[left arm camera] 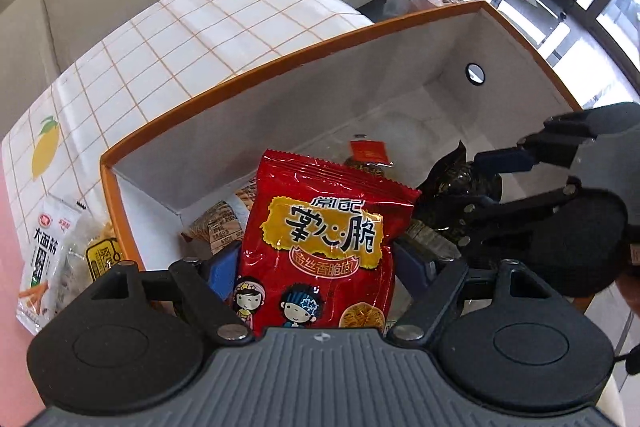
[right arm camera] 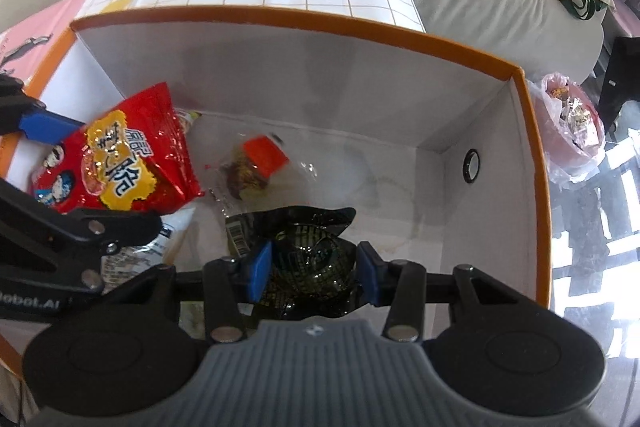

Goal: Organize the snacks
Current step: 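Carry the chili packet with the left gripper while the right gripper carries the seaweed packet into the box, then open both grippers inside the box and lift them out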

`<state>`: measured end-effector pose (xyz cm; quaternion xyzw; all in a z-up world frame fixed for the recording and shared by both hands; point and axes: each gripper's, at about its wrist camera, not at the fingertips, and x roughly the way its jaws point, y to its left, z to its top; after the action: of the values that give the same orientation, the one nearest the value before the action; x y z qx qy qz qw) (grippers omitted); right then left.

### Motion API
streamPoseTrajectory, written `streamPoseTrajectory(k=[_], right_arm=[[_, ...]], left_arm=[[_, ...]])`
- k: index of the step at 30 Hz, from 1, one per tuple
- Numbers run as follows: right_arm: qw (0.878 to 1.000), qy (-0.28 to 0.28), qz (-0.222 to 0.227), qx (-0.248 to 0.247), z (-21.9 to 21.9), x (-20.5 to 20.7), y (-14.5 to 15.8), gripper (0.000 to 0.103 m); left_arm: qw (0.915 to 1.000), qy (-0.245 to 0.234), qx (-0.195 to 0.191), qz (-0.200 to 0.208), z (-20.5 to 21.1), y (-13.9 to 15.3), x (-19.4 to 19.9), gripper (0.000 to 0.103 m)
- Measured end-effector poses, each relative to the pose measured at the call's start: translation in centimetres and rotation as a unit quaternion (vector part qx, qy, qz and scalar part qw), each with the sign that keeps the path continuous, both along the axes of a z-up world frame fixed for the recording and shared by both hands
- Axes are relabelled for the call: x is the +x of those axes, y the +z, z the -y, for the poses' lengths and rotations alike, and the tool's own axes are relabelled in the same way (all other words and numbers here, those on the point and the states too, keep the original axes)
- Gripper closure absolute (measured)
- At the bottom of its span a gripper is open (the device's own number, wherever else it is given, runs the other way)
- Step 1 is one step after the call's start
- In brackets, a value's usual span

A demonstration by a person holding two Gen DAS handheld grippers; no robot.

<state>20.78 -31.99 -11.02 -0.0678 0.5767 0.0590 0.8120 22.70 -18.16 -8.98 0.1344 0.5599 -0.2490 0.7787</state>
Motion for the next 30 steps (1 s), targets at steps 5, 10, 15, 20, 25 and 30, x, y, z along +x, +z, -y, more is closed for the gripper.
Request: streamPoseTrajectory(k=[5,10,15,20,25,30], right_arm=[[1.000,-0.002,-0.001,0.000,0.1,-0.2,0.0,0.058],[1.000,-0.008,0.001,0.003,0.1,-0.1,0.1,0.058],[1.000,-0.015,-0.007,0.005,0.0,0.2,-0.2,0.058],[1.000,-0.022,-0.010,0.006,-0.1,0.5,-0.5,0.062],[1.000,-0.021,-0.004,-0.003,-0.5,0.4,0.1,0.056],[0.999,-0.028,0.022,-0.014,-1.0,-0.6,1.8,0.042]], left_arm=[[0.9998,-0.007,-0.008,0.014,-0.2,0.6,-0.6,0.004],[0.9986,-0.004,-0.031,0.042,-0.8,2.3,-1.1,0.000],[0.9969,0.015,-0.047,0.061,-1.9,3.8,-1.2,0.000],[0.9946,0.022,-0.055,0.085,-2.6,5.5,-2.1,0.000],[0.9928,0.027,-0.056,0.103,-3.1,6.5,-3.0,0.000],[0.9916,0.031,-0.063,0.109,-4.1,7.5,-4.1,0.000]])
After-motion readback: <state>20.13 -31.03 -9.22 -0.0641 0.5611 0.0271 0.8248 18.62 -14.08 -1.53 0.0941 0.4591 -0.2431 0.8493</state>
